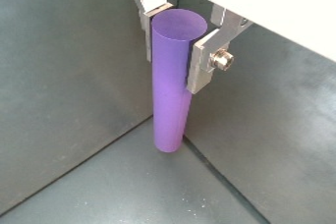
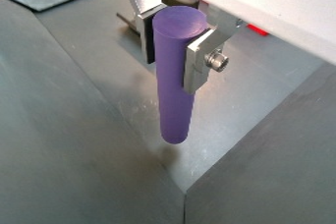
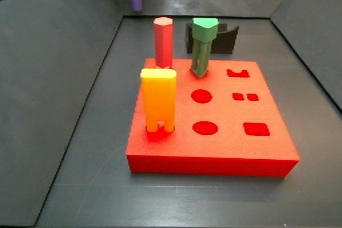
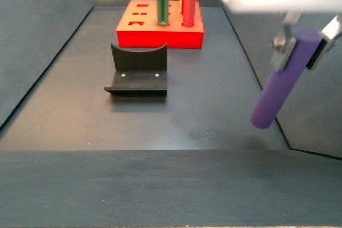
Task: Pick up the round object. Move up. Move to above the board. Insert the round object.
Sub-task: Move to above the board.
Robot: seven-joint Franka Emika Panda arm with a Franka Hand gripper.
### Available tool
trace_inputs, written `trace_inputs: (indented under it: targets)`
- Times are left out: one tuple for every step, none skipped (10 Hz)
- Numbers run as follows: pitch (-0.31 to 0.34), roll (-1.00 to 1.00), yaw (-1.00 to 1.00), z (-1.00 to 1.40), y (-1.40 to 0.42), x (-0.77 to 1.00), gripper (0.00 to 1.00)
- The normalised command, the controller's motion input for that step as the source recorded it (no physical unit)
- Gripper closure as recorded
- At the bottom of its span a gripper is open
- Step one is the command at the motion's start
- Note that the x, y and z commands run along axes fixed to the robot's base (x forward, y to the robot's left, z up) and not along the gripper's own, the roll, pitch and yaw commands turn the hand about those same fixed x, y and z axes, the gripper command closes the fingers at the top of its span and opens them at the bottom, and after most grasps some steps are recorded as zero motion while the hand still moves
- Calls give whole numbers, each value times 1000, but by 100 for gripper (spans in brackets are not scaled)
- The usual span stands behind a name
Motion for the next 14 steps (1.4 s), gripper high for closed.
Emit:
trace_inputs:
  targets:
    - [-116,-451,-154,1000,-46,34,100]
    - [-112,-450,-150,1000,-45,37,100]
    - [-84,-397,-120,1000,-30,36,100]
    - [-63,-357,-99,1000,-23,37,100]
    - [-15,-266,-63,1000,-7,43,100]
    - [0,-234,-54,1000,-1,45,100]
    - [30,-180,-45,1000,8,50,100]
    - [46,-144,-39,1000,10,55,100]
    - [62,-107,-27,833,8,45,100]
    - [65,-89,-20,710,7,39,100]
    - [72,-62,-10,477,3,26,100]
    - [75,-44,-5,310,2,18,100]
    - [527,458,-374,31,-1000,239,100]
    - [509,471,-360,23,-1000,240,100]
